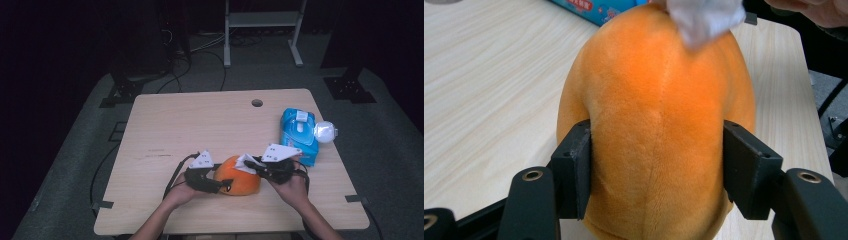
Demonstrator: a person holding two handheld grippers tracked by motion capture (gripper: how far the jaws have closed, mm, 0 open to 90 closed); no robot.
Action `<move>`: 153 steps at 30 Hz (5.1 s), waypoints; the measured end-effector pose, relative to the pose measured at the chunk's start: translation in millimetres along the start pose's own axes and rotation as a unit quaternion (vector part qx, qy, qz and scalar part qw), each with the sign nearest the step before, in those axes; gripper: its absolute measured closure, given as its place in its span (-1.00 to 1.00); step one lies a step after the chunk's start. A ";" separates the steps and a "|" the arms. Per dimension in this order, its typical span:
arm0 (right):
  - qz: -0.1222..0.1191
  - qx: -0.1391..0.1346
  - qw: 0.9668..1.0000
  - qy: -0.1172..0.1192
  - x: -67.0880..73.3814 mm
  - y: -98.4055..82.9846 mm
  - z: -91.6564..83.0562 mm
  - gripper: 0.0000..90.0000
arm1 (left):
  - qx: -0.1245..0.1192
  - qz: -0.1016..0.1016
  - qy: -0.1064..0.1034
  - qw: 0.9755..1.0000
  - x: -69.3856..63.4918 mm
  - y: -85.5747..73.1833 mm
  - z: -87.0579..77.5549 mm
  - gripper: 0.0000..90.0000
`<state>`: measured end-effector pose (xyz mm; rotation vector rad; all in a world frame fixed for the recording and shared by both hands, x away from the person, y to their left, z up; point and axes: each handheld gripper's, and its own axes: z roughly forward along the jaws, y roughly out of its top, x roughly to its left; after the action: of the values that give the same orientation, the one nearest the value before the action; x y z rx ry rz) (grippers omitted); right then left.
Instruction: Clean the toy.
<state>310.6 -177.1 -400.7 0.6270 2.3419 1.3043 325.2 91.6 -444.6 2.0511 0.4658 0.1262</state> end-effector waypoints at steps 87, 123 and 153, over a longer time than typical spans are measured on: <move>0.026 0.020 0.994 0.105 34.9 21.9 9.1 0.84 | 0.021 0.040 -0.035 0.998 -12.6 5.0 6.4 -0.23; 0.103 0.002 0.994 0.049 -7.8 -16.0 -27.9 0.86 | 0.006 0.025 -0.026 0.999 -8.9 1.9 8.9 -0.28; 0.076 0.010 0.997 0.009 -11.1 -31.6 -38.7 0.86 | 0.006 0.008 -0.029 1.000 -5.0 -0.1 9.6 -0.30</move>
<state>293.1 -224.7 -407.5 0.8164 2.3649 1.3563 323.2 81.9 -449.0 2.0649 0.4155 0.0724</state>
